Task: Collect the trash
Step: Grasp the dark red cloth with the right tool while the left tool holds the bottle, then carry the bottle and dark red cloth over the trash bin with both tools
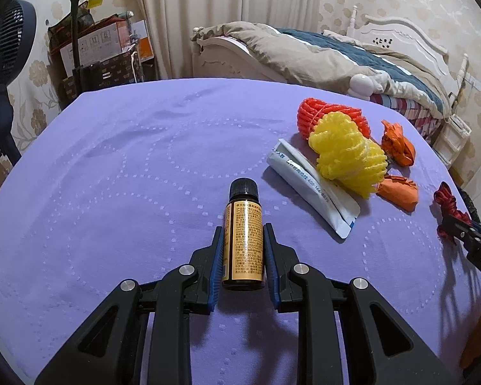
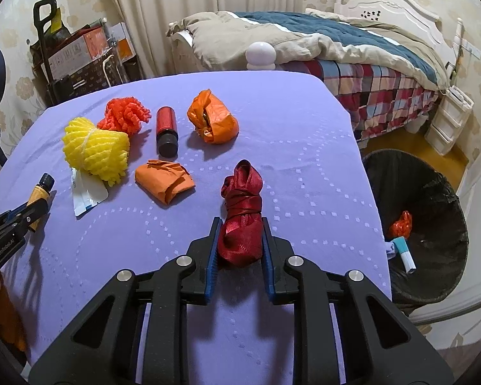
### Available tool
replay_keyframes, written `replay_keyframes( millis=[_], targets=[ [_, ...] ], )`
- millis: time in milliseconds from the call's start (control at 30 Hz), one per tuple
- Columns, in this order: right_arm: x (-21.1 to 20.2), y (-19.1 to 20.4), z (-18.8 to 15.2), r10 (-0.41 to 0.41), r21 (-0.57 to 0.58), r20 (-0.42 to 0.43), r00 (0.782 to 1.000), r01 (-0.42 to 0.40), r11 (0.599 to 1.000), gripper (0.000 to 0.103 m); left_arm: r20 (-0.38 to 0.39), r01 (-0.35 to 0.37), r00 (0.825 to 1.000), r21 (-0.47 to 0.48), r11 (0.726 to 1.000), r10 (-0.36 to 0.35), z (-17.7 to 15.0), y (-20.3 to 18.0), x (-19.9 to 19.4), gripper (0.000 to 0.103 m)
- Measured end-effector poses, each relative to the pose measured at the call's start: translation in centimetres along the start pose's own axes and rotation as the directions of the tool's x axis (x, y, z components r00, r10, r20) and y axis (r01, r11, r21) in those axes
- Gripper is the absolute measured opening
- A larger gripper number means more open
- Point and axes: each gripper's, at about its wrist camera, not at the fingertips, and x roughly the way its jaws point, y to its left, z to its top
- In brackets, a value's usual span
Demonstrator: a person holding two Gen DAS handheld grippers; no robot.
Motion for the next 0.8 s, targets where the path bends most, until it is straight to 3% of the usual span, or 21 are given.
replay_keyframes(
  millis=[433,800],
  targets=[
    [-1.4,-2.2,0.2,-0.009,0.036,0.036,0.999,0.007,0.999,0.022,0.041,0.026,0.999,0.046,0.999,-0.028,0.4,-3.0,-1.7,0.025],
    [-3.5,-5.1,0.7,-0.055,0.079,0.085,0.995,0.048,0.996,0.022,0.087,0.119,0.988,0.134,0.984,-0.131,1.8,-8.8,-3.2,0.025]
  ],
)
